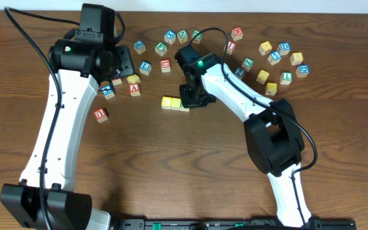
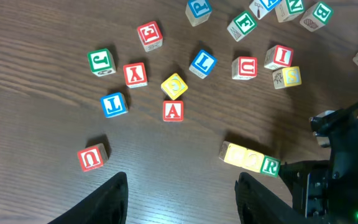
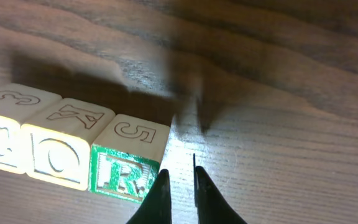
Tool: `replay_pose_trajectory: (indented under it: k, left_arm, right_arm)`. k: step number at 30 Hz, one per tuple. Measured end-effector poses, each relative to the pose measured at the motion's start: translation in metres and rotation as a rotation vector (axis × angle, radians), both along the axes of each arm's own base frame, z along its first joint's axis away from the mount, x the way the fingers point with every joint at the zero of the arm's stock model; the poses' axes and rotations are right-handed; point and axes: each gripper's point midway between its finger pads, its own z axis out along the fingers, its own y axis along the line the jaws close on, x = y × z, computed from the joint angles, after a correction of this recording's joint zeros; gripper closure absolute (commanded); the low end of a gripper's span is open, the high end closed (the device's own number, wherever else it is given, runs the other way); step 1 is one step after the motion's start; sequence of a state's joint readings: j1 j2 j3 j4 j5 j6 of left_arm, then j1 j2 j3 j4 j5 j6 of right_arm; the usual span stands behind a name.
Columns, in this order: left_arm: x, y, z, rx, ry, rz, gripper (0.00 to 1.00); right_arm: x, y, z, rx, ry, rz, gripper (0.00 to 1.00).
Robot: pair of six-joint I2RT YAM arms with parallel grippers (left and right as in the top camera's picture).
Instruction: Spell out CORL
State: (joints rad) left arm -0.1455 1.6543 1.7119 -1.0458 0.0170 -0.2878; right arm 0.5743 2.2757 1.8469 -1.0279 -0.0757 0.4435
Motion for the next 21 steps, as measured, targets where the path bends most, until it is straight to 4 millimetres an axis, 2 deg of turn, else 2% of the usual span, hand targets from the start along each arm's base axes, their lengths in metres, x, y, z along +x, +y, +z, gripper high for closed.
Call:
replay_pose_trajectory:
  k: [3,5,6,8,10,13,16,21]
  left_arm:
    - [0.000,0.000,0.000,0.000,0.002,0.000,0.47]
    - [0.001,0.000,-0.002,0.000,-0.001,0.000,0.54]
    - [0.001,0.000,-0.005,0.000,0.000,0.001,0.59]
    - [-0.002,0.000,-0.019,0.002,0.026,0.002,0.78]
    - [-0.007,0.001,-0.036,0.001,0.062,0.010,0.91]
    - [-0.015,-0.001,-0.066,-0.009,0.112,0.015,0.92]
    - [-0.016,-0.005,-0.085,-0.034,0.122,0.005,0.92]
    - [-0.018,-0.012,-0.118,-0.070,0.122,-0.012,0.92]
  right_arm:
    - [0.009,-0.005,0.005,0.012,-0.013,-0.020,0.90]
    - [0.014,-0.011,0.007,0.014,-0.018,-0.034,0.89]
    - [0.017,-0.015,0.010,0.016,-0.021,-0.044,0.89]
    - [0.021,-0.026,0.016,0.016,-0.025,-0.063,0.88]
    - [0.026,-0.038,0.026,0.018,-0.034,-0.083,0.88]
    - [0.033,-0.056,0.041,0.024,-0.053,-0.113,0.89]
    - [0.037,-0.069,0.049,0.023,-0.060,-0.127,0.89]
    - [0.040,-0.084,0.049,0.013,-0.050,-0.141,0.88]
